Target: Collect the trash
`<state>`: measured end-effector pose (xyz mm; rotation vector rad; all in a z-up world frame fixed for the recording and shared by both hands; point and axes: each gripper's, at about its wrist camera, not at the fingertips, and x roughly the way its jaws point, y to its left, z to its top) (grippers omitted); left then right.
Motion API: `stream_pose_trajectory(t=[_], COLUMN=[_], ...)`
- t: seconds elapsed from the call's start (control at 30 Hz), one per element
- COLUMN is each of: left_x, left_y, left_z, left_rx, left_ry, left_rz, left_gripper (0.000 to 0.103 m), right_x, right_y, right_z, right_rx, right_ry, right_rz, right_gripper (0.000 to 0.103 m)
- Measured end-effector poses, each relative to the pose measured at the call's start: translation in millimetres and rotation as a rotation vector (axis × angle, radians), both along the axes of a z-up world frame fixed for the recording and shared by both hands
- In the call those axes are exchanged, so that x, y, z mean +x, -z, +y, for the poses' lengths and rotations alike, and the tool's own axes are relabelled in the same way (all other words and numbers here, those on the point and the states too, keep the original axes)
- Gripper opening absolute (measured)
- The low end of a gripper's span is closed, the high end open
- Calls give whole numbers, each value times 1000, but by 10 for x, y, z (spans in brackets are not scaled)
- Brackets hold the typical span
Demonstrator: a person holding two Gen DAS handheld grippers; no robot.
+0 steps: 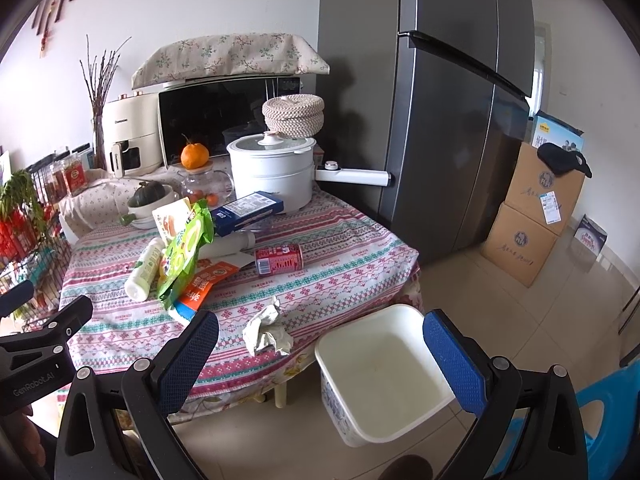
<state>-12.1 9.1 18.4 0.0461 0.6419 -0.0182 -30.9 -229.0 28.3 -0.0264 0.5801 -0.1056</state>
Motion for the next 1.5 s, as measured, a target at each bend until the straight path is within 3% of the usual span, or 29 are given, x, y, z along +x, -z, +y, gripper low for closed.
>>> stream_pose_trajectory(t=[0.87, 1.03, 1.23, 1.37, 1.5], left_x=[38, 119, 481, 823, 1101], left_y=[-7, -23, -5, 105, 255], left_z=[29, 26, 163, 229, 128], left_rx=[-5, 23, 36, 36, 67], left_ry=[1, 21, 71, 98, 93], left_rz=[14, 13, 87, 165, 175], left_gripper=[103, 103, 103, 102, 102], right_x=[28, 84, 393, 692, 1060], right_y=[-6, -20, -33, -33, 62], right_z=[46, 65, 70, 14, -42], right_rx=[-4, -21, -40, -5, 46], right_ry=[-8, -24, -127, -155, -174], right_rz=[11, 32, 109, 163, 250], right_gripper=[103, 103, 103, 103, 103])
